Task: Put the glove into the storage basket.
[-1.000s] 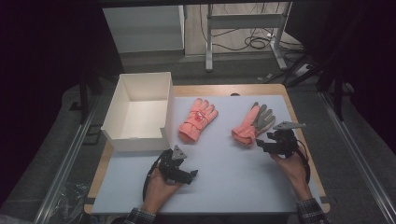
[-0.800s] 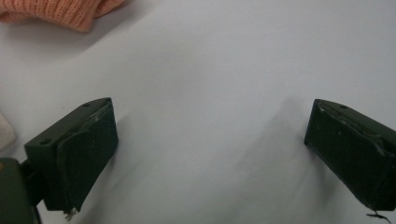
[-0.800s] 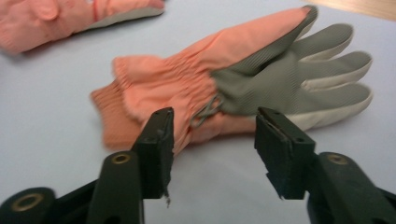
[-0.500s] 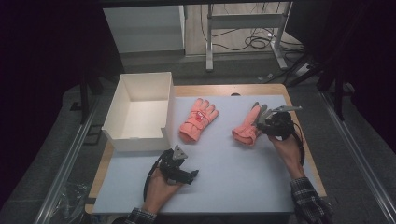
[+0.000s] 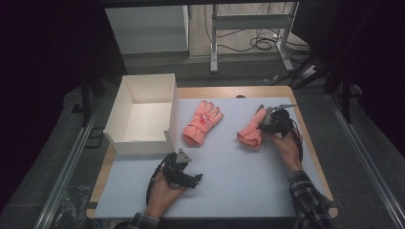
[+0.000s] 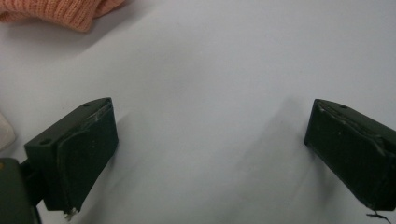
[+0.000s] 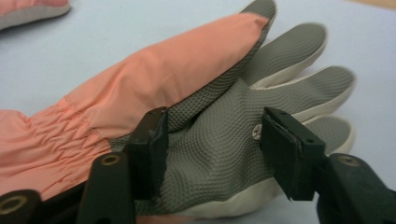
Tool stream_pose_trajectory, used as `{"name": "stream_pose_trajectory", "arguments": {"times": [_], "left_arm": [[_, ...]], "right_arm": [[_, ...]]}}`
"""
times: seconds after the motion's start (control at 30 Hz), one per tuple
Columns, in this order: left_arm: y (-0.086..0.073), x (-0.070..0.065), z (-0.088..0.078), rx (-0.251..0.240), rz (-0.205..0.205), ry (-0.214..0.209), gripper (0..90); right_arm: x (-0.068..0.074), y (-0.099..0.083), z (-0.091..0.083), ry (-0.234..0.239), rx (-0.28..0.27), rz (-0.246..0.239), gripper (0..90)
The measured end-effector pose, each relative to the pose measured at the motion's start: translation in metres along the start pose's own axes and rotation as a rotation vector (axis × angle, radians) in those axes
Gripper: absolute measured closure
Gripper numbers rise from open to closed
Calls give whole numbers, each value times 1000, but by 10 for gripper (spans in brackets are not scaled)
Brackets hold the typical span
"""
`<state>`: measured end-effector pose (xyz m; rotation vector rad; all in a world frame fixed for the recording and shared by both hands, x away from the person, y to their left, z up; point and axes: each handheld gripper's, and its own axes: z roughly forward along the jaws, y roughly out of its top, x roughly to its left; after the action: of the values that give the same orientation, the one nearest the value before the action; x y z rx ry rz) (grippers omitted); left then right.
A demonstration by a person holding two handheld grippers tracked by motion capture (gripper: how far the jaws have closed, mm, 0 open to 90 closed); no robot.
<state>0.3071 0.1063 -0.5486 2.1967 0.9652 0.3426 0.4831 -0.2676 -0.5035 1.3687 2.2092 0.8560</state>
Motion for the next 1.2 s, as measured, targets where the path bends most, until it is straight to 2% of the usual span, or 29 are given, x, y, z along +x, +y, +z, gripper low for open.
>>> {"name": "stream_pose_trajectory", "arguments": {"times": [0.03, 0.17, 0.27, 0.4, 0.43, 0.5, 0.53, 0.73, 0.9, 1.2], "left_arm": [[0, 0, 0, 3, 1, -1, 26], [0, 0, 0, 1, -2, -1, 26], [0, 0, 0, 0, -2, -1, 26], [0, 0, 0, 4, 1, -1, 26], [0, 0, 0, 4, 2, -1, 26], [0, 0, 0, 4, 2, -1, 26], [0, 0, 0, 3, 2, -1, 26], [0, 0, 0, 3, 1, -1, 26], [0, 0, 0, 3, 1, -1, 26], [0, 0, 0, 4, 1, -1, 26]], "right_arm": [[0, 0, 0, 2, 9, 14, 524], [4, -2, 0, -16, 12, 13, 734], [11, -1, 1, -49, 15, -11, 812], [13, 0, 0, -61, 18, -20, 840], [11, 1, -1, -41, 14, 4, 849], [9, 1, -2, -30, 12, 15, 851], [5, 1, -4, 4, 1, 42, 856], [0, -1, -12, 57, -37, 62, 862], [3, 1, -21, 80, -50, 40, 862], [13, 8, -43, 150, -82, 4, 862]]}}
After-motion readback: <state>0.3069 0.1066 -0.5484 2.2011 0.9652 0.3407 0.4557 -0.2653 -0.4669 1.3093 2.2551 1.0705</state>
